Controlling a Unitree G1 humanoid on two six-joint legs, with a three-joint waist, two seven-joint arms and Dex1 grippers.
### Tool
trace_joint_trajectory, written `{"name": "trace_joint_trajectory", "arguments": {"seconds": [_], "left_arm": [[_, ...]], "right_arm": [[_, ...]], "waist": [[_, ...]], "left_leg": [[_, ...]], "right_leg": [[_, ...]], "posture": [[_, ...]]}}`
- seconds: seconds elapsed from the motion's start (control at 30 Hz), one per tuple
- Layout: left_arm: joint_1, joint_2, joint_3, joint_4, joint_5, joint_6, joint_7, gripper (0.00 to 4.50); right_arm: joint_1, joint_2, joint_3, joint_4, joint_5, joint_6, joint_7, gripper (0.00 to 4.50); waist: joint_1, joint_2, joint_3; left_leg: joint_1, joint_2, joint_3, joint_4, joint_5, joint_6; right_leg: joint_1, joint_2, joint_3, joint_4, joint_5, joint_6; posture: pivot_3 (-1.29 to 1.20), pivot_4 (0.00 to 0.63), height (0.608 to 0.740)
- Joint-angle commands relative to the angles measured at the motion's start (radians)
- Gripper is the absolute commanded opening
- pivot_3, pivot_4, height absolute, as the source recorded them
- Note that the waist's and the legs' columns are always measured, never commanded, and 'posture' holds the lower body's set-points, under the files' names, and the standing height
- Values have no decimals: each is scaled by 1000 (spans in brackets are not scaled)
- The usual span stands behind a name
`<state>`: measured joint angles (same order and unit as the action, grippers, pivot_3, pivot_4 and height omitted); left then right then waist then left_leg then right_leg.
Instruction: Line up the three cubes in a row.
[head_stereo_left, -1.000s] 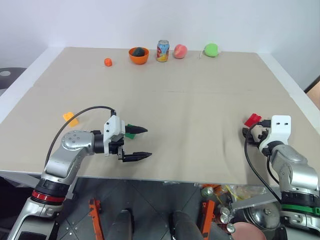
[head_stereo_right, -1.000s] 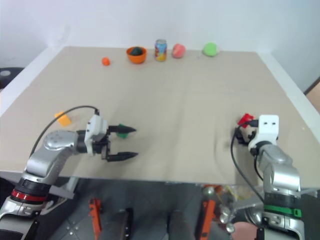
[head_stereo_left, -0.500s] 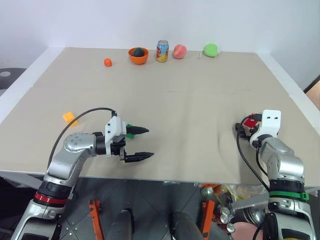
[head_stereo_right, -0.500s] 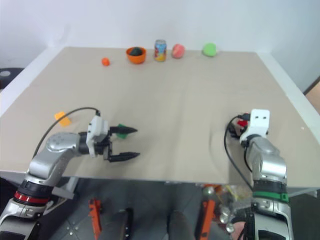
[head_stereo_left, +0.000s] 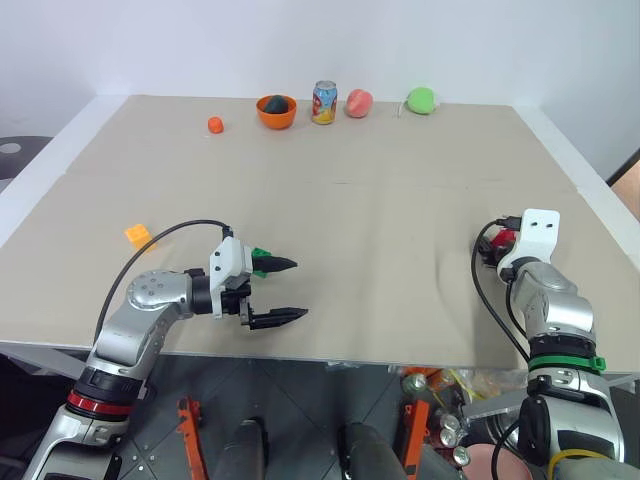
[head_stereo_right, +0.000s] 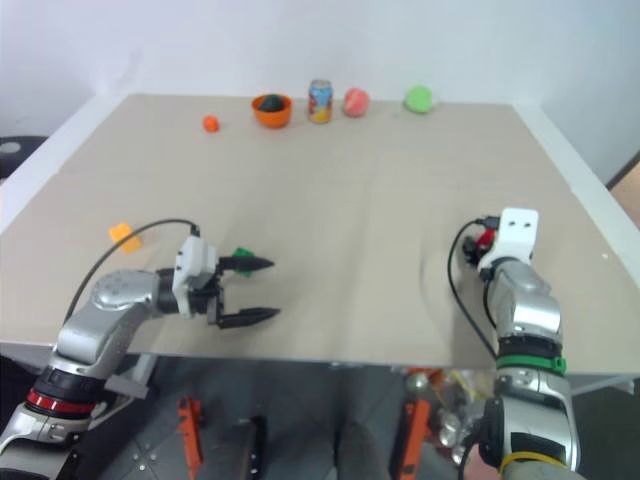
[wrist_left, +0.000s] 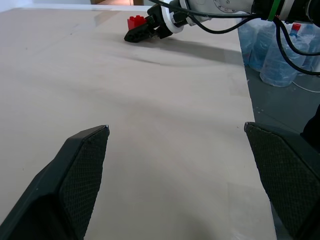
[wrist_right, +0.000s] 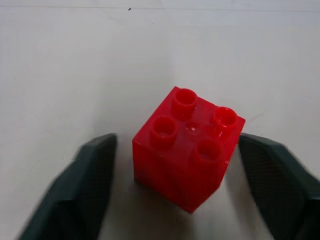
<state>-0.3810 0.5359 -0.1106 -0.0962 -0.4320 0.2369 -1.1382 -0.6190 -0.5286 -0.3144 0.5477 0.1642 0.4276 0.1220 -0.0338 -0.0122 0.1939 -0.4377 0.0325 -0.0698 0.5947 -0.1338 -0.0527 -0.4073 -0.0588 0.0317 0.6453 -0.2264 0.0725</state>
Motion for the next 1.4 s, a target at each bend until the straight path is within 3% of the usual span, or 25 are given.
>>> {"name": "trace_joint_trajectory", "arguments": {"seconds": [0.03,0.07,0.17,0.3,0.47,0.77,1.0,1.17,1.4], "left_arm": [[3,10,37,-43,-15,-14,11,4500],[2,10,40,-42,-16,-15,11,4500],[-3,4,64,-35,-41,-27,1,4500],[-17,-4,97,-17,-81,-25,-14,4500],[-35,43,115,53,-67,-73,-92,4500],[10,56,140,0,-99,-72,-83,4500],[25,102,152,-36,-128,-58,-130,4500],[27,125,167,-44,-151,-49,-144,4500],[26,136,170,-23,-148,-66,-177,4500]], "right_arm": [[-28,-13,-20,12,6,-23,-3,2192],[-29,-15,-20,16,6,-24,-3,1811],[-34,-22,-19,29,6,-30,4,1226],[-34,-37,-6,25,13,-58,70,1229],[-29,-71,64,-48,61,-102,364,1229],[13,-77,167,-265,171,-55,715,1229],[60,-228,279,-337,189,-67,1075,1229],[51,-274,341,-329,152,-131,1191,1229],[-20,-257,414,-230,91,-236,1282,1229]], "waist": [[0,0,0],[0,0,0],[-1,0,0],[-1,0,0],[-11,0,0],[-13,0,0],[-10,0,0],[-12,0,0],[-12,0,0]], "left_leg": [[0,0,0,0,0,0],[0,0,0,0,0,0],[0,0,0,0,0,0],[0,0,0,0,0,0],[0,0,0,0,0,0],[0,0,0,0,0,0],[0,0,0,0,0,0],[1,1,0,1,0,0],[0,1,1,1,0,0]], "right_leg": [[0,0,0,0,0,0],[0,0,0,0,0,0],[0,0,0,0,0,0],[0,0,0,0,0,0],[0,0,0,0,0,0],[0,1,0,1,0,1],[0,0,1,1,-1,0],[-1,0,0,1,0,0],[-1,0,0,1,0,0]], "posture": [[0,150,740],[0,150,740],[0,150,740],[0,150,740],[0,150,740],[0,150,740],[0,150,740],[0,150,740],[0,150,740]]}}
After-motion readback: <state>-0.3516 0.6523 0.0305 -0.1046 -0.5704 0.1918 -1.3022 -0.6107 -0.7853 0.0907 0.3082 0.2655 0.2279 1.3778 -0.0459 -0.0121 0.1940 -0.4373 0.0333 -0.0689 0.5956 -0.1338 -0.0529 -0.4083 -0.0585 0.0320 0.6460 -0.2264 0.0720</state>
